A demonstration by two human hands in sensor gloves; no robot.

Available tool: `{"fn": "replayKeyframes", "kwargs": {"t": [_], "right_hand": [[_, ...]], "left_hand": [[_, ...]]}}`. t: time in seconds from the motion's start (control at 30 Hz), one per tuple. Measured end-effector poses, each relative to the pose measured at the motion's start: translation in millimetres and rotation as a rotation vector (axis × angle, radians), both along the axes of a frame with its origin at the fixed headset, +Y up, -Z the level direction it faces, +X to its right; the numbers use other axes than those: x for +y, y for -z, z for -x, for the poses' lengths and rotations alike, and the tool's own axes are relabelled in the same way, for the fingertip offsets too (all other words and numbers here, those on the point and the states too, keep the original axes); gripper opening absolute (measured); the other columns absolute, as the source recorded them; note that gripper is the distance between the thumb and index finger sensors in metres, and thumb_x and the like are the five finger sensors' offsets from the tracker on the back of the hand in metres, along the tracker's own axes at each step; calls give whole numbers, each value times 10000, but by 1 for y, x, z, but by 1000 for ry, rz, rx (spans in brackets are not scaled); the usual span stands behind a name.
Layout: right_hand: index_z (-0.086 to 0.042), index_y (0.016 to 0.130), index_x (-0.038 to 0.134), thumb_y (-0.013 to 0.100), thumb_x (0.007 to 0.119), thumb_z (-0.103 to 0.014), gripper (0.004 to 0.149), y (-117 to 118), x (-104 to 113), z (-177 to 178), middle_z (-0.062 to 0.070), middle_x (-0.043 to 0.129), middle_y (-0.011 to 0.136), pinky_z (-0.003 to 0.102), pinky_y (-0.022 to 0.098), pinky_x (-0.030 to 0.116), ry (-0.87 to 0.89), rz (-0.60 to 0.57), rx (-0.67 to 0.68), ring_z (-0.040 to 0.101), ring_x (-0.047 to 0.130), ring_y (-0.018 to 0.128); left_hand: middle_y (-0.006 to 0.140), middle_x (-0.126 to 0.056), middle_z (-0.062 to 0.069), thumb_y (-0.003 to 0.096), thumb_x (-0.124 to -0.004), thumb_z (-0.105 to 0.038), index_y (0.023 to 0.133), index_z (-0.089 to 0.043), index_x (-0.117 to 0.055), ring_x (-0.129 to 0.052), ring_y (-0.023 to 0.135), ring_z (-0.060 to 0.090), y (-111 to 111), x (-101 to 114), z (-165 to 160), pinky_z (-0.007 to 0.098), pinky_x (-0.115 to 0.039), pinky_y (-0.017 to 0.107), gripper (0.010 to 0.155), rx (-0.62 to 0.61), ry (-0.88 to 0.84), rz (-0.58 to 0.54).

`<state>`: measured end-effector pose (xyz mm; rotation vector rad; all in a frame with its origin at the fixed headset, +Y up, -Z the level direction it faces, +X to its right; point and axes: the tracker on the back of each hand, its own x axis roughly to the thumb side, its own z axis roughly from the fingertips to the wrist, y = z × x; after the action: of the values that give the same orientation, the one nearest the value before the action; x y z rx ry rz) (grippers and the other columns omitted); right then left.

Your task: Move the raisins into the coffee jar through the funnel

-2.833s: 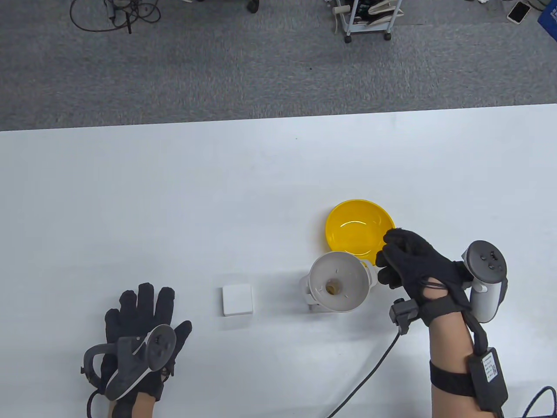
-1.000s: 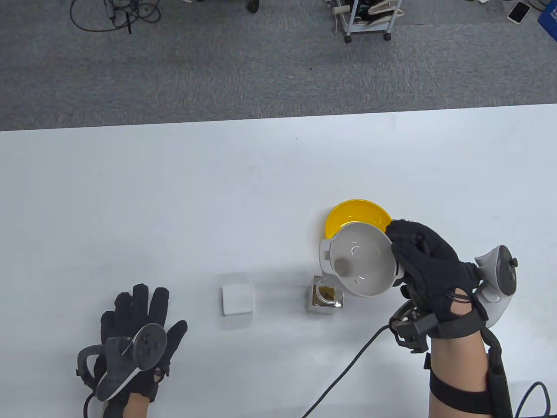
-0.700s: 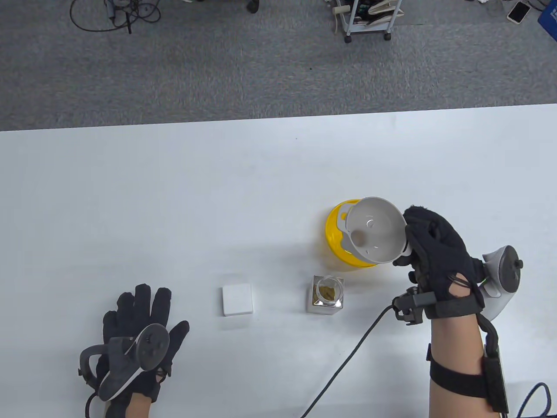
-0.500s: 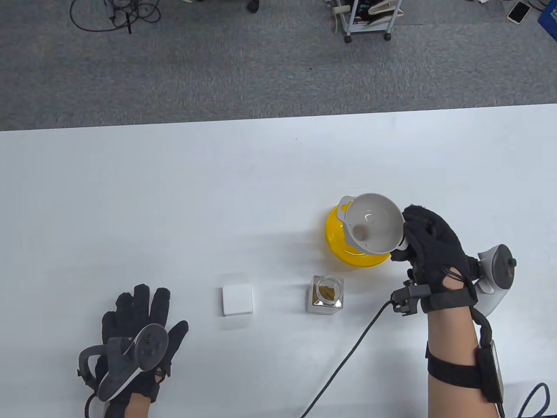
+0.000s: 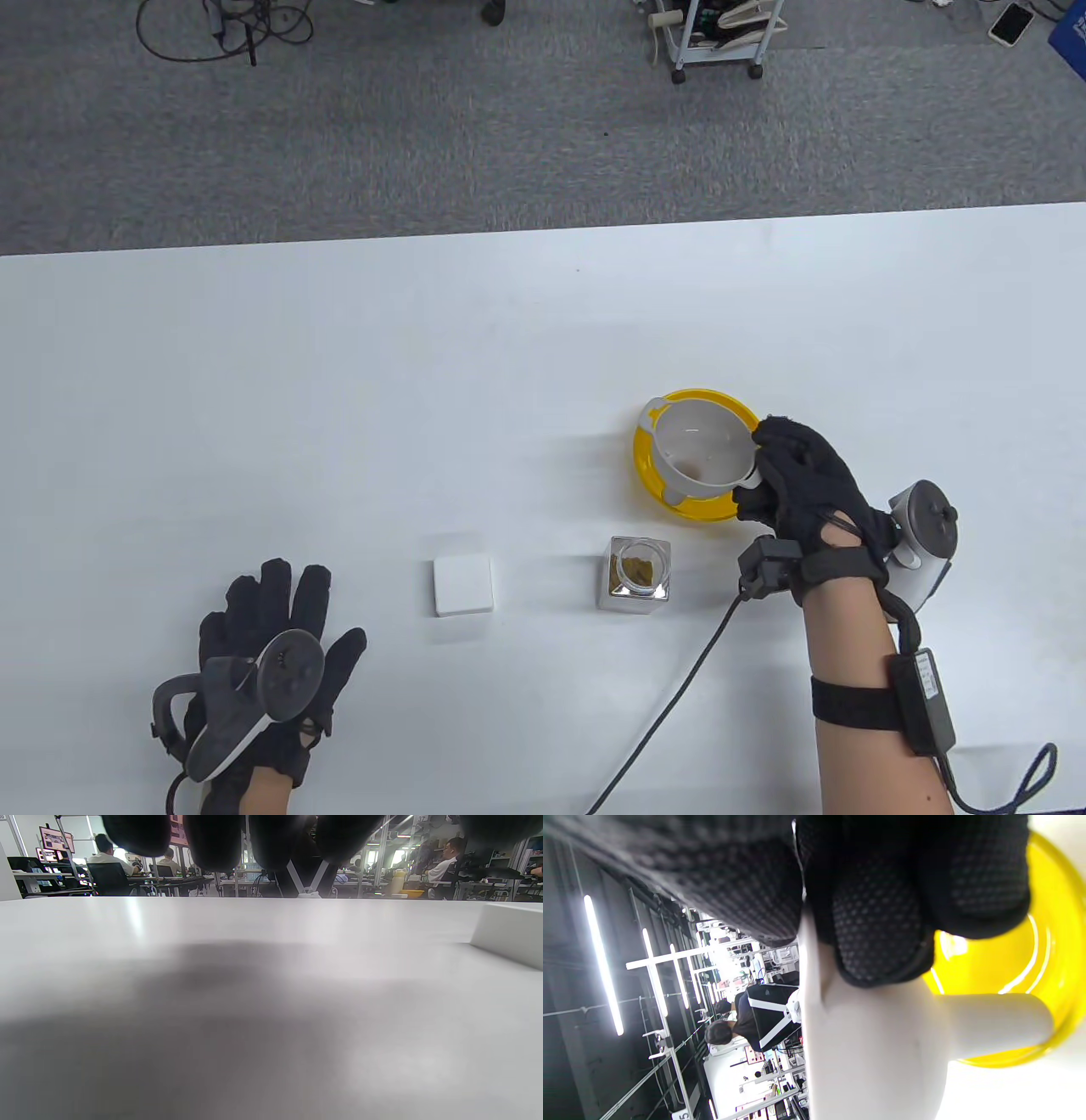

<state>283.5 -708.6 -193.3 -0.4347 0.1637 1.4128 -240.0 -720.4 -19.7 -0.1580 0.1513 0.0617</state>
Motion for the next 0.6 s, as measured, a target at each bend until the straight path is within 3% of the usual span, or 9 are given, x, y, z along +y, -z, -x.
{"fn": "replayKeyframes", "kwargs": {"t": [0.27,0.6], "right_hand": [[-248,865,887,465,891,-294,403,3,-14,-15,177,923,696,422,324,965,-14,77,-29,215,1069,412],[-136,928,803,468,877,-303,496,3,-15,-25,210,889,776,430,328,953,-91,127,-29,215,1058,419]], "left_hand": [[1247,-505,32,414,-625,-784,1117,-406,-471,-553,1108,440,0,0,0,663,-549,757,813,-1,5,3],[1247,-506,31,414,-626,-785,1118,-405,-471,-553,1107,443,0,1,0,664,-546,758,814,13,18,6]]}}
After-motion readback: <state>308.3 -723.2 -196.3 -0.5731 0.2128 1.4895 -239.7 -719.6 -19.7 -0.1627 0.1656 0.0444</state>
